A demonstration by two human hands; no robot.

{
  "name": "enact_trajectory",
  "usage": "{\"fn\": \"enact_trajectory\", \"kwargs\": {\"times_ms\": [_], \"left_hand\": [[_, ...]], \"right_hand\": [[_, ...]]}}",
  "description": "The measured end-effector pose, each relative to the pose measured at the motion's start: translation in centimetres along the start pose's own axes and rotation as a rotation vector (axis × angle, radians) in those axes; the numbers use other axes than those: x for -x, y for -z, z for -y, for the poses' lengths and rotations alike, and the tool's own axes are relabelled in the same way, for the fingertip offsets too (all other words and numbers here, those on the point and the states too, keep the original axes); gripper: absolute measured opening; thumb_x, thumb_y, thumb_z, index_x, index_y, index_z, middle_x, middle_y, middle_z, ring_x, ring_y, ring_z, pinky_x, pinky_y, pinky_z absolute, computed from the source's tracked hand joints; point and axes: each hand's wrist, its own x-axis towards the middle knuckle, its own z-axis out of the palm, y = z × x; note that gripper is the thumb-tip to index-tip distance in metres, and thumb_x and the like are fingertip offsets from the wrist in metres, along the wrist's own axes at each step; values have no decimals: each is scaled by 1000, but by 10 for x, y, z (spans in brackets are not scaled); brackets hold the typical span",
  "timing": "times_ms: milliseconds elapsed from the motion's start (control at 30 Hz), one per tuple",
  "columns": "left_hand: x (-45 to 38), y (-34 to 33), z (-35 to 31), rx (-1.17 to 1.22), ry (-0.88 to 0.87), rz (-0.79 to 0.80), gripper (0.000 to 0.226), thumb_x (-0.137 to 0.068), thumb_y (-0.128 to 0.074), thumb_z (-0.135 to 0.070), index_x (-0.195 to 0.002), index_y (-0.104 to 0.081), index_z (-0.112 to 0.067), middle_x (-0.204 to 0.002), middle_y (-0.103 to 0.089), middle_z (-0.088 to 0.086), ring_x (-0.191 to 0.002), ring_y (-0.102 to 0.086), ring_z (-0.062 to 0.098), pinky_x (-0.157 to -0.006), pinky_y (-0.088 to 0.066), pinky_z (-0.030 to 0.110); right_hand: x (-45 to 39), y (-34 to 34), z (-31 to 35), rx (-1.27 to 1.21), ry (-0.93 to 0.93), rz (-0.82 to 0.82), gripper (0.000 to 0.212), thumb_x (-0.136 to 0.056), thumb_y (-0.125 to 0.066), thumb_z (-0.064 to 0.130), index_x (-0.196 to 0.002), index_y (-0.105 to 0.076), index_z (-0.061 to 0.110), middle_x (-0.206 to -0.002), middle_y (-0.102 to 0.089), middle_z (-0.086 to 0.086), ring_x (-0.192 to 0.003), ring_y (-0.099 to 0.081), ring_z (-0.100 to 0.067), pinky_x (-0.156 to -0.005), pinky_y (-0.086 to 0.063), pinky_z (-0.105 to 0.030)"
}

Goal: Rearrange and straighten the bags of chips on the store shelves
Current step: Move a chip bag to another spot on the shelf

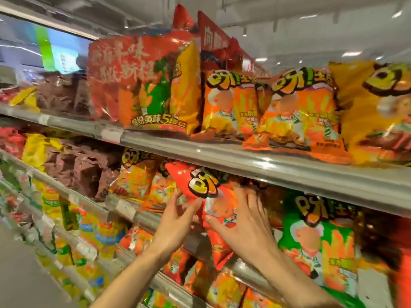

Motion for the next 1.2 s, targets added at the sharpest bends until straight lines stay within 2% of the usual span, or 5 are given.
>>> {"fn": "enact_trajectory", "kwargs": {"times_ms": [233,400,533,933,1200], "left_hand": [[-34,-22,31,-472,-431,223,45,-96,-65,-18,-139,-51,-15,-135,-58,3,-130,-52,21,-114,-37,45],[-46,-10,47,-924,-682,235,52,-92,-65,-36,-140,-55,-19,-142,-51,13,-133,-45,39,-109,-39,54],[-47,-10,58,-940,-713,213,52,-95,-62,-41,-143,-53,-22,-150,-45,9,-142,-36,34,-116,-31,49],[-43,-3,56,-903,-735,276,54,-98,-59,-39,-147,-48,-18,-157,-37,8,-148,-27,28,-119,-19,42],[-14,-31,32,-661,-633,140,59,-95,-49,-54,-143,-49,-20,-136,-50,0,-126,-50,20,-103,-45,41]], "right_hand": [[6,-5,-19,313,-417,-115,102,-78,-34,85,-146,-28,9,-146,-35,-26,-131,-40,-41,-108,-37,-45],[3,-2,-14,512,-314,-165,83,-90,-40,69,-139,-43,2,-134,-49,-28,-122,-47,-41,-102,-44,-50],[7,-4,-14,509,-112,-105,56,-98,-40,53,-143,-38,21,-127,-54,-15,-114,-52,-35,-96,-47,-47],[9,-8,-17,507,-207,-80,60,-101,-27,54,-152,-29,22,-136,-48,-14,-127,-42,-33,-109,-34,-48],[19,42,-32,505,-129,-141,60,-100,-26,57,-143,-43,18,-137,-53,-15,-129,-45,-36,-112,-31,-53]]}}
